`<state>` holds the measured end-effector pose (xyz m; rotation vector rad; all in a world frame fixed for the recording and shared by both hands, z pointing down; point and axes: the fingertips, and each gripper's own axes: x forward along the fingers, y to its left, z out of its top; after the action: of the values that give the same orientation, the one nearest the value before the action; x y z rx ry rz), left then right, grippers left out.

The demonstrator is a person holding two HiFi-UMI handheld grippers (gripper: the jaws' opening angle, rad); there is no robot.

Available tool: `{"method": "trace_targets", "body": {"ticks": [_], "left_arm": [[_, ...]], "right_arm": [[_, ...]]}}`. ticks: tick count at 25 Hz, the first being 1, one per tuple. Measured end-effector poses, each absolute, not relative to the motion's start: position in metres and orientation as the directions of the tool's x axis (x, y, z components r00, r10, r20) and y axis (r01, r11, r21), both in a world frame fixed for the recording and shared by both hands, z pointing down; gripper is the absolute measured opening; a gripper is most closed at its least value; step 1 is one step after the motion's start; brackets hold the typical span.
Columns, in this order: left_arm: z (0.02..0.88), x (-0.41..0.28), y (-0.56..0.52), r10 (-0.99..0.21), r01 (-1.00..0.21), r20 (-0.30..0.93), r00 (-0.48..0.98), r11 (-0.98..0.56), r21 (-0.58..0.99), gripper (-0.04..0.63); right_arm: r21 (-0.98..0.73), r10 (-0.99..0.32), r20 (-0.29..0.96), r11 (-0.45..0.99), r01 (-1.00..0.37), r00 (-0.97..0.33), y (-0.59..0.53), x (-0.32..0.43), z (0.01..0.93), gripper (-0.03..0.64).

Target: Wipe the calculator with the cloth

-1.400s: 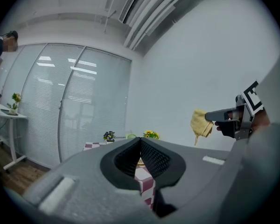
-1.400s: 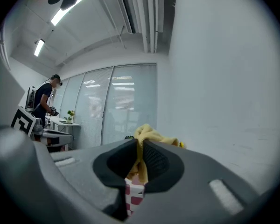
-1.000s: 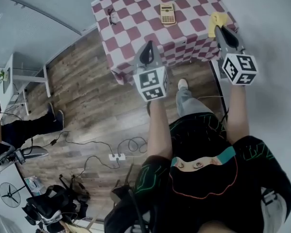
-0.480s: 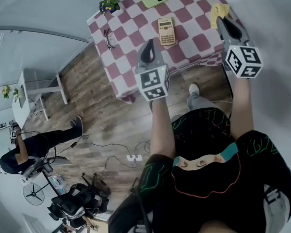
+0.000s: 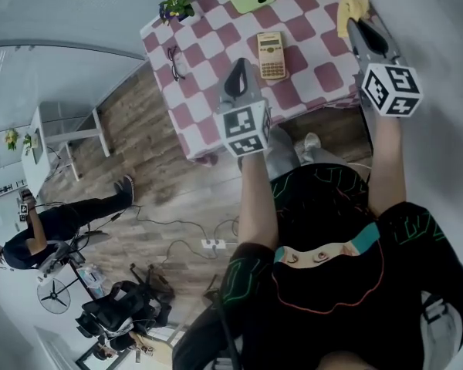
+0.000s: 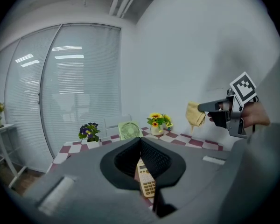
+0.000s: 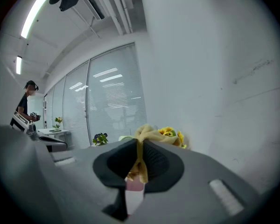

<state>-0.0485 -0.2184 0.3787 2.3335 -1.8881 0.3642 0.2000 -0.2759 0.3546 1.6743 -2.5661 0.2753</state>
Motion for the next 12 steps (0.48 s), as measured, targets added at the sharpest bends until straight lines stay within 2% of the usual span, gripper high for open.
{"method": "trace_targets", "body": {"ticks": [12], "left_arm": [[0.407, -0.078, -0.272, -0.938, -0.981, 0.294, 0.185, -0.196, -0.006, 0.011]], "right_arm": [[-0.033, -0.851, 0.234, 0.476, -0.879, -0.470, -0.335, 0.153, 0.376, 0.040]]}}
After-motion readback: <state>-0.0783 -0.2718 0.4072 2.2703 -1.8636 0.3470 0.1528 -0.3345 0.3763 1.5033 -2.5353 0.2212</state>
